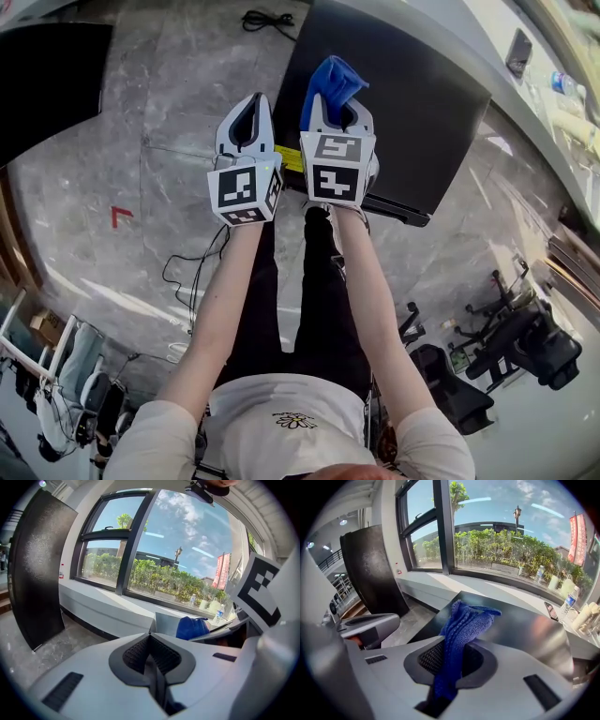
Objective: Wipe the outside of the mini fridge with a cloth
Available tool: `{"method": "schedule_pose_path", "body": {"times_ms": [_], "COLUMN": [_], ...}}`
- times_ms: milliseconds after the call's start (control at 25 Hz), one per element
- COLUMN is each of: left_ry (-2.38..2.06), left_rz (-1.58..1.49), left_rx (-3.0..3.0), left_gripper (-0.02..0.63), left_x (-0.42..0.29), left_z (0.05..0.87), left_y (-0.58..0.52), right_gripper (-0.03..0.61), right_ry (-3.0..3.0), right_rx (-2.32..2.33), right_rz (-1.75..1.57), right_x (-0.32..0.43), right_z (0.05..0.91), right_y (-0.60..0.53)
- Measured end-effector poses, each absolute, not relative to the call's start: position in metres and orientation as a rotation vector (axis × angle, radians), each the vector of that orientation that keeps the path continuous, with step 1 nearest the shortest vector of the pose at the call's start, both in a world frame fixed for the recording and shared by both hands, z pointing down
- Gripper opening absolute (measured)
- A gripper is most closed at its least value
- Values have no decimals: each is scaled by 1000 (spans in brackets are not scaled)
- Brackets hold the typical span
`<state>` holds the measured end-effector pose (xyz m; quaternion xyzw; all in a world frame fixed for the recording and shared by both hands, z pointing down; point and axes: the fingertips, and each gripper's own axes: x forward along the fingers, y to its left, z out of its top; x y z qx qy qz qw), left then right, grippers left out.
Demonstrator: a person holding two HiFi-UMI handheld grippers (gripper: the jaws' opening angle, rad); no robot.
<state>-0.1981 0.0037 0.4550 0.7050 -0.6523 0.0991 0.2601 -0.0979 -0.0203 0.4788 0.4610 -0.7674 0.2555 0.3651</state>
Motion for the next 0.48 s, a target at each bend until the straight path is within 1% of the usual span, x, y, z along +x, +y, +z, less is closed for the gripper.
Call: {"method": "schedule_pose_path", "body": {"times_ms": [480], "left_ry": [-1653], "left_rz": [306], "left_rx": [1998], "left_gripper": [5], "left_x": [-98], "left_z": [455], "left_y": [10], "right_gripper": [72], "right_ry": [-1916], "right_rx": [1280], "right_rz": [691], "right_x": [8], "right_z": [482], "right_y": [-9]}}
